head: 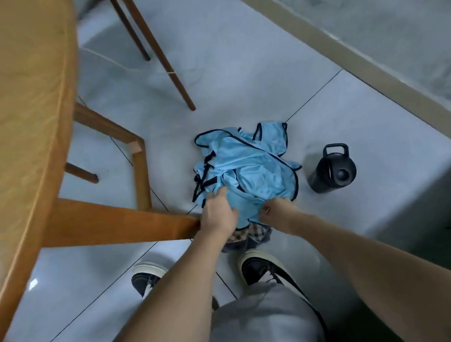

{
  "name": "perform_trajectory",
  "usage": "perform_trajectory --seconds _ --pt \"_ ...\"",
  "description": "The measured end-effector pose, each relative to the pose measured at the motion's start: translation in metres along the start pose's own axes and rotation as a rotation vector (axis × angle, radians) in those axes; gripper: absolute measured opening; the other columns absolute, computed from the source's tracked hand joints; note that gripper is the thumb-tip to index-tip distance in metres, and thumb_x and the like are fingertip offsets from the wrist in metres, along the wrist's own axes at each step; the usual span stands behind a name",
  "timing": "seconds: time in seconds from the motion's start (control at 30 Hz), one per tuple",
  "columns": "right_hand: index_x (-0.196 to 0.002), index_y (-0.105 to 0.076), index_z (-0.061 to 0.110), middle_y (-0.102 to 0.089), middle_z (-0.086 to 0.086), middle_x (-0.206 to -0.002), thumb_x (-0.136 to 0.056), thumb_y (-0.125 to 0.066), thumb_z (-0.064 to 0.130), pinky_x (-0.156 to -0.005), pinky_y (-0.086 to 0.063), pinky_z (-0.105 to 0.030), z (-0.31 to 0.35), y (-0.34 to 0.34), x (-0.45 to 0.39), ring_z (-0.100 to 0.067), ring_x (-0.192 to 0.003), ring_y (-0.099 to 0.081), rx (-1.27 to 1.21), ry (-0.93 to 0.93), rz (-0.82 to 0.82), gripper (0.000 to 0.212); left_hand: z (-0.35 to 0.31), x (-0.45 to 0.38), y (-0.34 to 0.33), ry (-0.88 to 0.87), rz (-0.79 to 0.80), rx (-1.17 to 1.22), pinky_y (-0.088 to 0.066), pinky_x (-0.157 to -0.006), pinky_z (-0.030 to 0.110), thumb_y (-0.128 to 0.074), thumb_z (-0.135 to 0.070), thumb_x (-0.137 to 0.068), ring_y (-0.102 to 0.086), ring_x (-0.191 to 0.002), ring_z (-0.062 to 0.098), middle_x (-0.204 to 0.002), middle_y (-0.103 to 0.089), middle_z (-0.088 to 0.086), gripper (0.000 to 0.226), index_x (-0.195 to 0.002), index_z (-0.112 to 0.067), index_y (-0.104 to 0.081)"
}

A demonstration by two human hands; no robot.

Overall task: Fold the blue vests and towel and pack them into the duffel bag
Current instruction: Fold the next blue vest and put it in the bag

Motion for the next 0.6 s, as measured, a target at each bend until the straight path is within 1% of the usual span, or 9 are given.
perform_trajectory --seconds 0.07,0.13,0.23,0.3,0.37,0.43,0.47,0.53,0.6 --pt "-0.078 -0.060 0.013 -0.065 -0.011 -0.088 -0.090 -0.056 0.028 -0.072 -0.051 -0.035 0.001 -0.008 -0.010 -0.030 -0.084 -0.062 -0.006 0.008 0.017 0.019 0.001 -0.018 -0.008 0.067 0.013 0.032 -0.049 -0.097 0.040 -0.062 -0.020 -0.096 -0.056 -0.116 0.035 -0.143 -0.041 0.018 0.058 -0.150 -0.019 -0.040" --pt "-0.081 -0.063 0.012 -0.063 -0.008 -0.086 -0.092 -0.056 0.026 -0.069 -0.048 -0.032 0.002 -0.013 -0.016 -0.026 -0.082 -0.059 -0.020 0.017 0.024 0.019 0.003 -0.033 -0.016 0.138 0.043 0.064 -0.049 -0.098 0.040 -0.060 -0.020 -0.097 -0.056 -0.116 0.037 -0.144 -0.038 0.020 0.054 -0.148 -0.021 -0.042" --pt "-0.075 -0.058 0.018 -0.059 -0.004 -0.082 -0.093 -0.057 0.023 -0.068 -0.040 -0.027 -0.001 -0.017 -0.022 -0.023 -0.082 -0.056 -0.035 0.023 0.036 0.019 0.007 -0.047 -0.023 0.176 0.105 0.102 -0.047 -0.099 0.035 -0.057 -0.019 -0.097 -0.056 -0.121 0.035 -0.142 -0.047 0.019 0.047 -0.144 -0.016 -0.049" --pt "-0.076 -0.059 0.016 -0.060 -0.005 -0.083 -0.093 -0.057 0.023 -0.069 -0.042 -0.028 -0.003 -0.017 -0.021 -0.025 -0.084 -0.058 -0.036 0.015 0.031 0.019 0.009 -0.050 -0.023 0.194 0.064 0.134 -0.047 -0.096 0.034 -0.056 -0.015 -0.097 -0.057 -0.121 0.034 -0.135 -0.057 0.018 0.038 -0.134 -0.007 -0.058" --pt "-0.084 -0.065 0.011 -0.064 -0.007 -0.088 -0.093 -0.056 0.024 -0.071 -0.047 -0.030 -0.004 -0.014 -0.018 -0.026 -0.087 -0.060 -0.032 0.014 0.030 0.018 0.008 -0.046 -0.018 0.220 -0.002 0.167 -0.048 -0.095 0.034 -0.056 -0.010 -0.096 -0.059 -0.118 0.033 -0.129 -0.062 0.018 0.030 -0.124 -0.002 -0.064" --pt "-0.094 -0.069 0.011 -0.068 -0.009 -0.095 -0.093 -0.057 0.026 -0.077 -0.051 -0.032 -0.002 -0.008 -0.011 -0.027 -0.091 -0.063 -0.019 0.016 0.026 0.020 0.005 -0.038 -0.010 0.218 -0.047 0.208 -0.048 -0.095 0.033 -0.058 -0.009 -0.096 -0.061 -0.115 0.032 -0.125 -0.065 0.016 0.027 -0.121 -0.004 -0.067" --pt "-0.096 -0.070 0.012 -0.068 -0.009 -0.097 -0.092 -0.056 0.026 -0.078 -0.053 -0.033 0.000 -0.004 -0.007 -0.027 -0.092 -0.063 -0.013 0.019 0.013 0.020 0.002 -0.033 -0.006 0.211 -0.063 0.233 -0.049 -0.094 0.034 -0.059 -0.010 -0.095 -0.061 -0.114 0.031 -0.125 -0.065 0.015 0.027 -0.121 -0.007 -0.068" --pt "-0.093 -0.068 0.013 -0.069 -0.009 -0.097 -0.091 -0.054 0.026 -0.078 -0.054 -0.035 0.007 0.005 0.004 -0.029 -0.092 -0.064 -0.015 0.030 -0.023 0.019 -0.005 -0.020 0.007 0.185 -0.087 0.289 -0.050 -0.091 0.034 -0.062 -0.012 -0.095 -0.062 -0.111 0.030 -0.123 -0.064 0.012 0.025 -0.119 -0.011 -0.068" --pt "-0.099 -0.069 0.017 -0.069 -0.008 -0.103 -0.092 -0.056 0.029 -0.076 -0.051 -0.032 0.014 0.016 0.018 -0.026 -0.095 -0.063 -0.003 0.044 -0.041 0.019 -0.012 -0.005 0.020 0.144 -0.095 0.317 -0.049 -0.086 0.031 -0.063 -0.015 -0.096 -0.061 -0.109 0.029 -0.120 -0.065 0.010 0.020 -0.115 -0.013 -0.066"
Point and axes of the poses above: each hand's wrist, its own x-axis away from the middle knuckle, its own y-axis out of the back of the hand, z = x × y, the point moved 1 cm from there along -x, towards the middle knuckle
